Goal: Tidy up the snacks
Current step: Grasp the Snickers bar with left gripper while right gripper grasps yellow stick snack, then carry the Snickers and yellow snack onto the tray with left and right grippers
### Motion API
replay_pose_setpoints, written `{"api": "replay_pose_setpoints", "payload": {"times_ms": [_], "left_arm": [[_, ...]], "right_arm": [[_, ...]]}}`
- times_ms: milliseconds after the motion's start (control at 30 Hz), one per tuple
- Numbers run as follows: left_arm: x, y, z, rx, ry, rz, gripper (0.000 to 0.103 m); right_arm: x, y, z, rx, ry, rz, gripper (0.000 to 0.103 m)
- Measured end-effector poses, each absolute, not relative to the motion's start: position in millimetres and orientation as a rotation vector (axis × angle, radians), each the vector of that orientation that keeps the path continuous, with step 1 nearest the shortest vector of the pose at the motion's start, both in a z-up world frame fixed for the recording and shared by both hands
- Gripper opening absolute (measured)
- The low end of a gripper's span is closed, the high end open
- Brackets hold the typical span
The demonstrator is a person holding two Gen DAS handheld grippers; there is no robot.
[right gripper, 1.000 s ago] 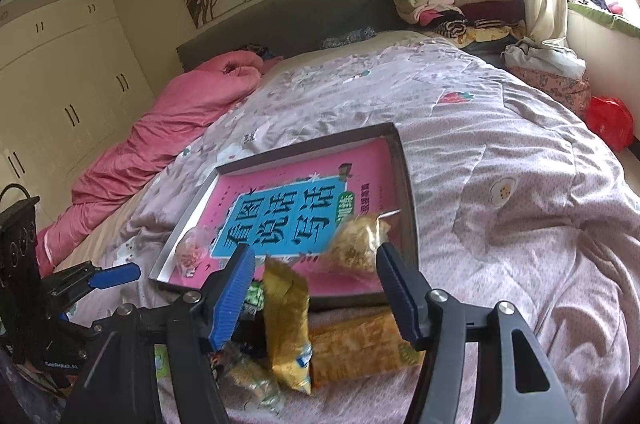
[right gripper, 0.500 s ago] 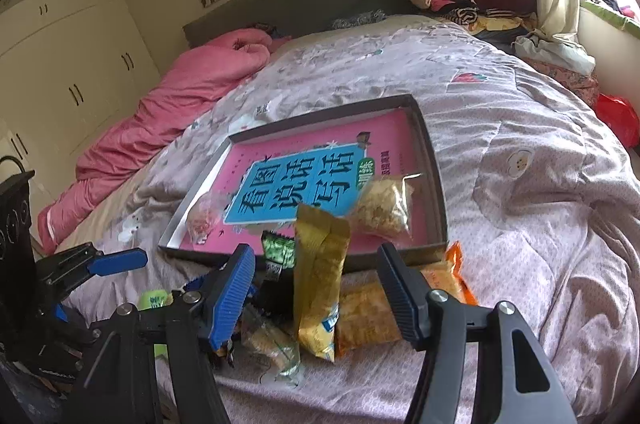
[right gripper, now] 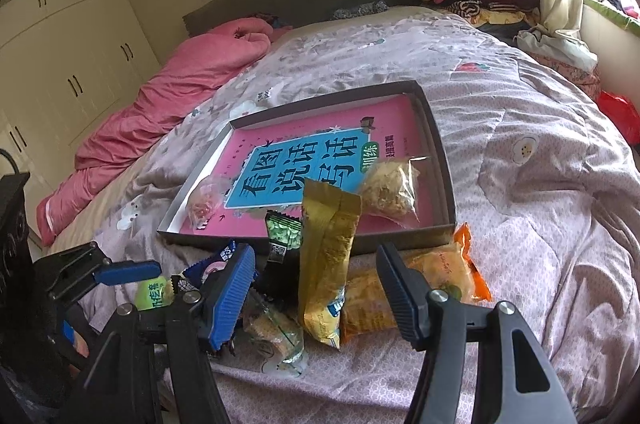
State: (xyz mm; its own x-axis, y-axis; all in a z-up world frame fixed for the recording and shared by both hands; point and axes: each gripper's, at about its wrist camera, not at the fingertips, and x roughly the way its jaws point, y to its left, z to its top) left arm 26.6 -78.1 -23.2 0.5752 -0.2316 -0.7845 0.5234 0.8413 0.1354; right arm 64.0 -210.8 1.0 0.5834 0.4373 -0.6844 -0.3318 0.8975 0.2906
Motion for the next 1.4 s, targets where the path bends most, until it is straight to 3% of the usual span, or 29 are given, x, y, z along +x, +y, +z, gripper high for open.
{"api": "replay_pose_setpoints", "payload": {"times_ms": [433,500,633,767,900,967,1400], "left_arm": [[29.5,-94.3,-29.8,0.538,0.79,-0.436,0.075],[32.4,-95.7,-32.4,0.549,0.789,-0.442,0.075],[33.5,-100.6,-40.1,0.646,0.779,-0.452,0.074],[33.9,-106.0,-43.5,0.663,0.784,-0.48,0.065],[35.2,-109.9,-45.4,0.654,0.789,-0.496,0.053],[37.0,-109.6,-46.2,0.634,0.802,-0.5,0.038],[58.4,-57.2,-29.4,0.174,0.898,-0.537,0.03]], "right_arm": [[70.3,-213.3,-6.8,0.18,0.868,0.472,0.063],[71.5,-211.3,-9.3,0.177,0.874,0.479,0.059],[73.4,-205.6,-14.4,0.155,0.886,0.495,0.042],[74.2,-204.1,-17.4,0.148,0.896,0.503,0.021],[72.1,-206.3,-13.8,0.151,0.873,0.5,0.02],[71.9,-208.2,-11.6,0.162,0.862,0.501,0.02],[72.6,-218.5,4.1,0.202,0.788,0.488,0.02]]}}
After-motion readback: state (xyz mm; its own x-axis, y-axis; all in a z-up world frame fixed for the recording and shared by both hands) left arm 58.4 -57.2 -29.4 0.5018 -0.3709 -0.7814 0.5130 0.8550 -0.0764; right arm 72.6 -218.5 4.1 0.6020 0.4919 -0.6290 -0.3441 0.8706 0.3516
